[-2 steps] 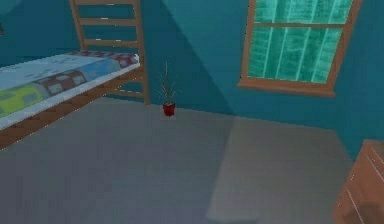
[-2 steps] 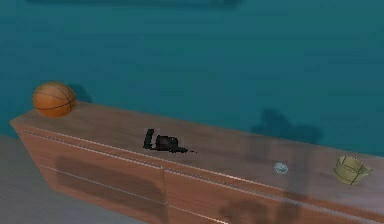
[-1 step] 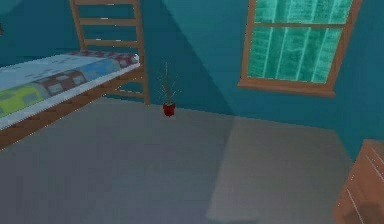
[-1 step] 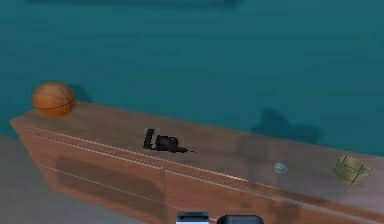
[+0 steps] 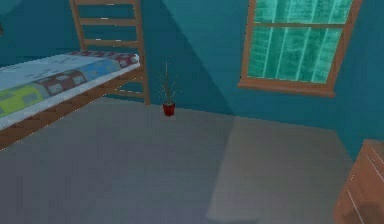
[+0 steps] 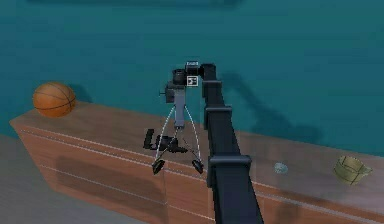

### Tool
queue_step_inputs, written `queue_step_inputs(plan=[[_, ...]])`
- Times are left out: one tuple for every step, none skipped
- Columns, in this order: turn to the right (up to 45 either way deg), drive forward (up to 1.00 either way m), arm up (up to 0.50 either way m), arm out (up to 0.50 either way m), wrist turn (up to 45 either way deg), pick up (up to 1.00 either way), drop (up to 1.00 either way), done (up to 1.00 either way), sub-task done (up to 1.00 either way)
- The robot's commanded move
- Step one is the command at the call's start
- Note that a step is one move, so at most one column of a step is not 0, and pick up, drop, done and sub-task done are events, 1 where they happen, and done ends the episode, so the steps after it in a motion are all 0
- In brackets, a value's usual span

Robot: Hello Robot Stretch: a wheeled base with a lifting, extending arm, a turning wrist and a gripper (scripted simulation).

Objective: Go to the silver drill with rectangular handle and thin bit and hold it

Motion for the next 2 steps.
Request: queue_step_inputs(plan=[[0.0, 0.0, 0.0, 0.0, 45.0, 0.0, 0.0, 0.0, 0.0], [0.0, 0.0, 0.0, 0.0, 45.0, 0.0, 0.0, 0.0, 0.0]])
